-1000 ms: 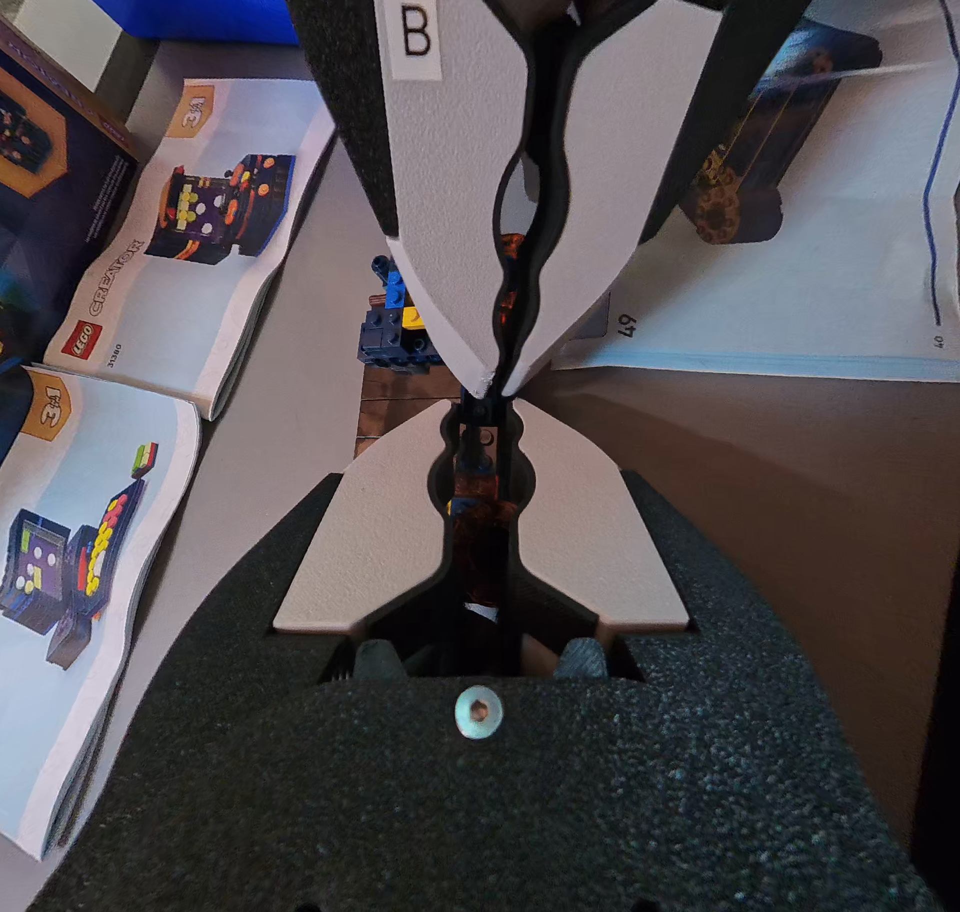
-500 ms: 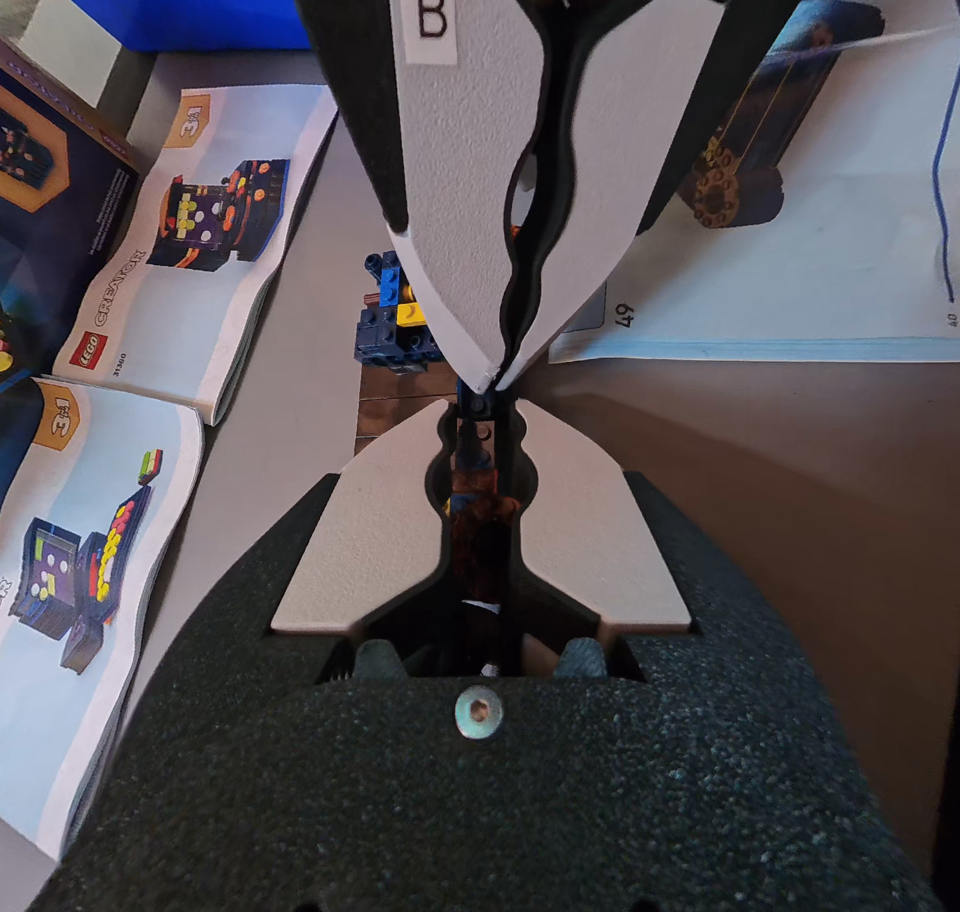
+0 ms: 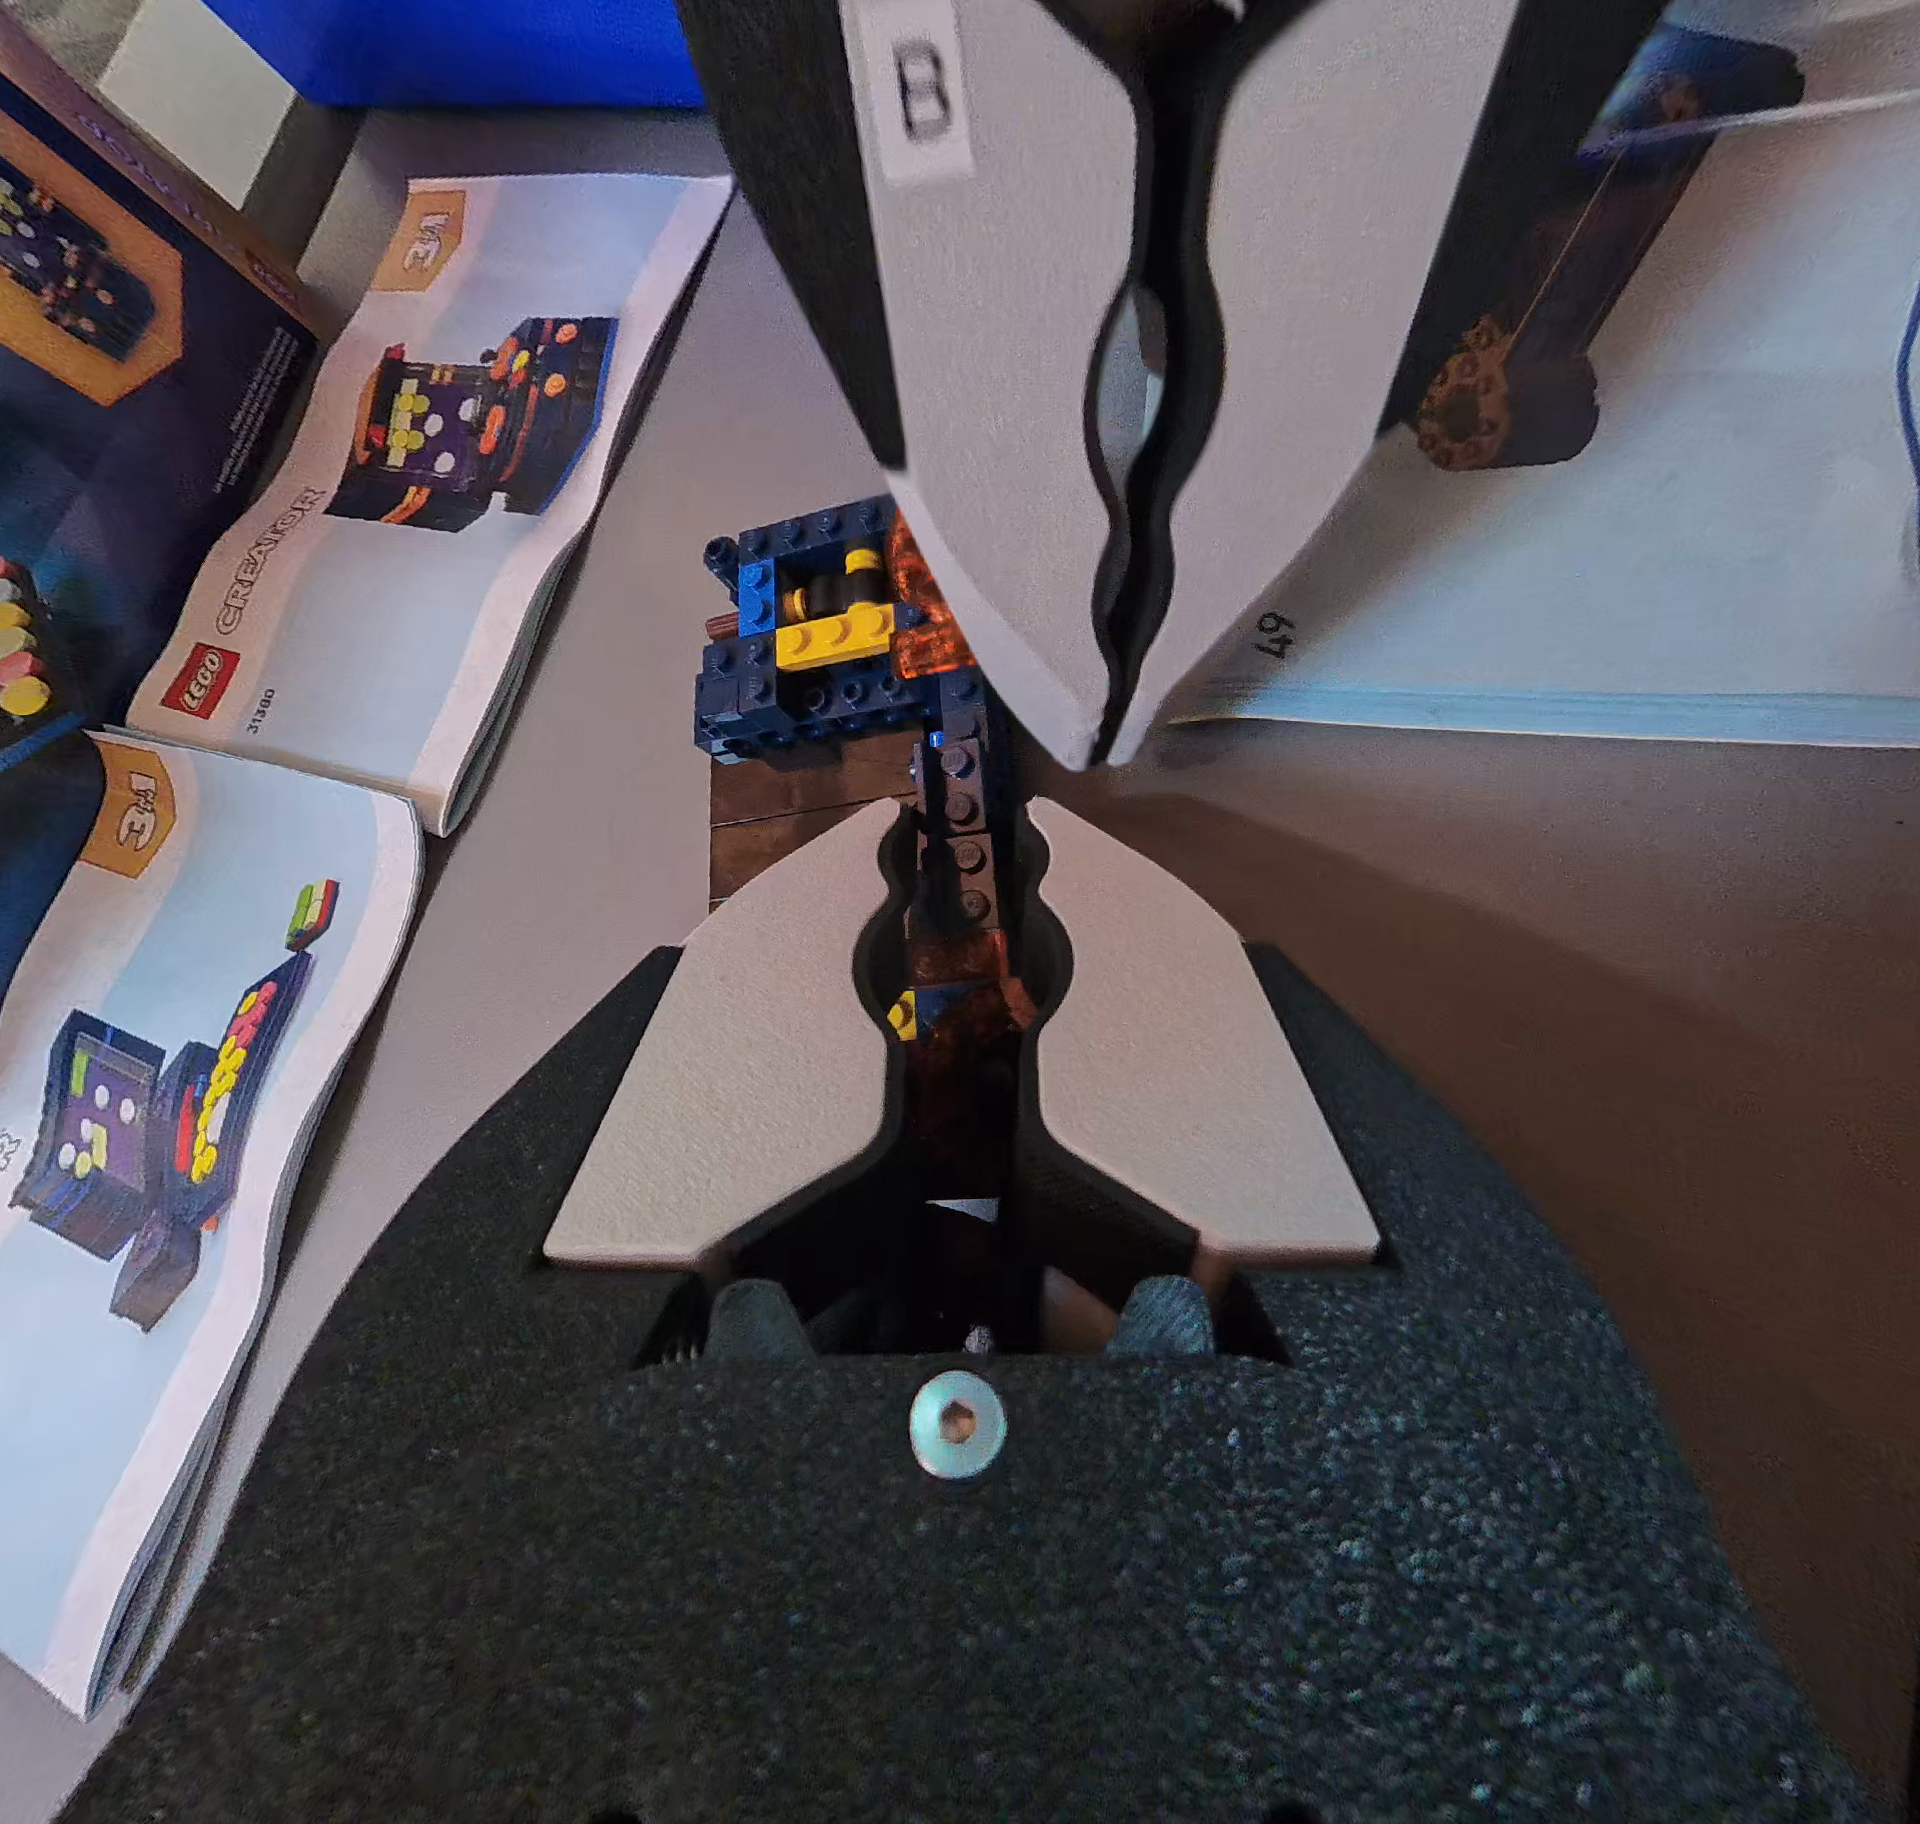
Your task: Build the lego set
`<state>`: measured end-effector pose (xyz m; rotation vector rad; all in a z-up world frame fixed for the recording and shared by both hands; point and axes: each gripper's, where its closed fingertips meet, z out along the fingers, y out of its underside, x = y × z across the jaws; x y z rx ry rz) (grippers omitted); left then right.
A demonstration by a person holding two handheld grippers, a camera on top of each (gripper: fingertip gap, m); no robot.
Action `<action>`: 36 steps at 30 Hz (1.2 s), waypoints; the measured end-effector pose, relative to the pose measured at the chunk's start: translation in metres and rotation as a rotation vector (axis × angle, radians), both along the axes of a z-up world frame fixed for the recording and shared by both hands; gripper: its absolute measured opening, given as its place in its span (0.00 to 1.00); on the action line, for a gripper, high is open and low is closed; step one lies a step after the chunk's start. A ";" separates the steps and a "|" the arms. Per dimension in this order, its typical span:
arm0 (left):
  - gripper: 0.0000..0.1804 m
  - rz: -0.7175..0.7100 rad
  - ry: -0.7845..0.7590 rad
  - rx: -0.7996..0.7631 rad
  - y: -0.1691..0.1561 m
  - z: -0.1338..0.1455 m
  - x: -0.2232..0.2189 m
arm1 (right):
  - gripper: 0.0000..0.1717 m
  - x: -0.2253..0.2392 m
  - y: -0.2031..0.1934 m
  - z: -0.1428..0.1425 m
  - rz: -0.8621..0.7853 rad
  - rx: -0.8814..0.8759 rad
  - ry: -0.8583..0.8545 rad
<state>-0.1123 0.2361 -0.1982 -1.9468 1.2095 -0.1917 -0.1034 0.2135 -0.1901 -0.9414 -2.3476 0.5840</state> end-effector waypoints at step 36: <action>0.13 0.023 -0.009 -0.077 -0.008 0.002 -0.009 | 0.06 -0.011 0.017 0.001 -0.122 -0.051 -0.294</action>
